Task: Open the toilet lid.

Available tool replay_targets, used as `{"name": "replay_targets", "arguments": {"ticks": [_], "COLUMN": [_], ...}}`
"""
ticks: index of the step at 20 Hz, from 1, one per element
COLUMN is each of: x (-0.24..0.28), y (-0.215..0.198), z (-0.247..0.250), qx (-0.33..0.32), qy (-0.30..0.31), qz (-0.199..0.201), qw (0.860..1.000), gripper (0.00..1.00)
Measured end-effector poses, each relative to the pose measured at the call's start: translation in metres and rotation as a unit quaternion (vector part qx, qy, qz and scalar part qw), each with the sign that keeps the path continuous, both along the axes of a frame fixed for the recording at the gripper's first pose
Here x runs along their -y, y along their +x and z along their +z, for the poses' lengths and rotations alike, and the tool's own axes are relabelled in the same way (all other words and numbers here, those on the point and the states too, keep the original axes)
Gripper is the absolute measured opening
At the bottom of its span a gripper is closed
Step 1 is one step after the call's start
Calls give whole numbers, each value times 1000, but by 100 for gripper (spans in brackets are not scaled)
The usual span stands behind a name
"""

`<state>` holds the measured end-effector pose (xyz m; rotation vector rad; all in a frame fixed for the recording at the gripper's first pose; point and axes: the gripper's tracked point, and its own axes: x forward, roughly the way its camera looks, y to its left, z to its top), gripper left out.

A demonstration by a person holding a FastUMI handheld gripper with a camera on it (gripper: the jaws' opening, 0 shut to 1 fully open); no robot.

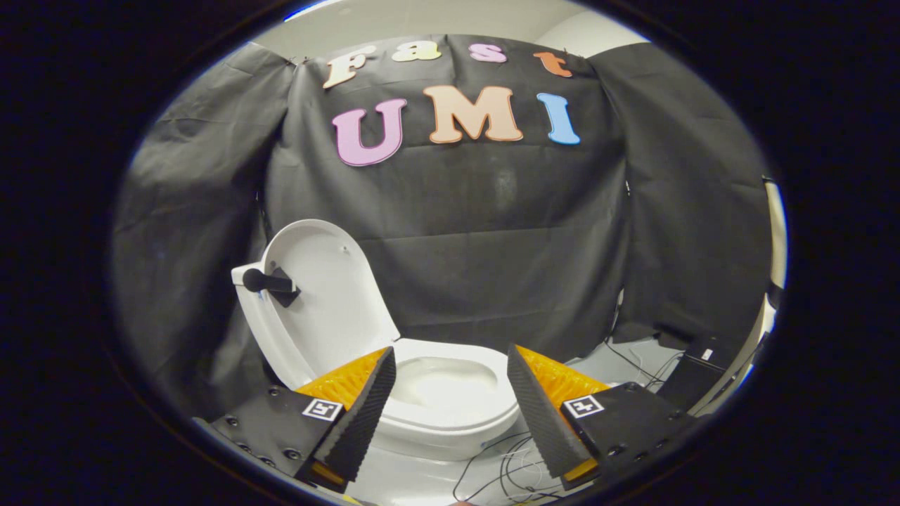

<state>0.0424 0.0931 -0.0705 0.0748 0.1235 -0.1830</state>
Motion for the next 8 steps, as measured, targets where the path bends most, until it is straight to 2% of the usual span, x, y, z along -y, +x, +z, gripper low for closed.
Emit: {"name": "replay_targets", "arguments": {"ticks": [8], "x": [-3], "y": [3], "z": [-11], "qx": [-21], "qy": [4], "qz": [3], "qw": [1000], "gripper": [98]}}
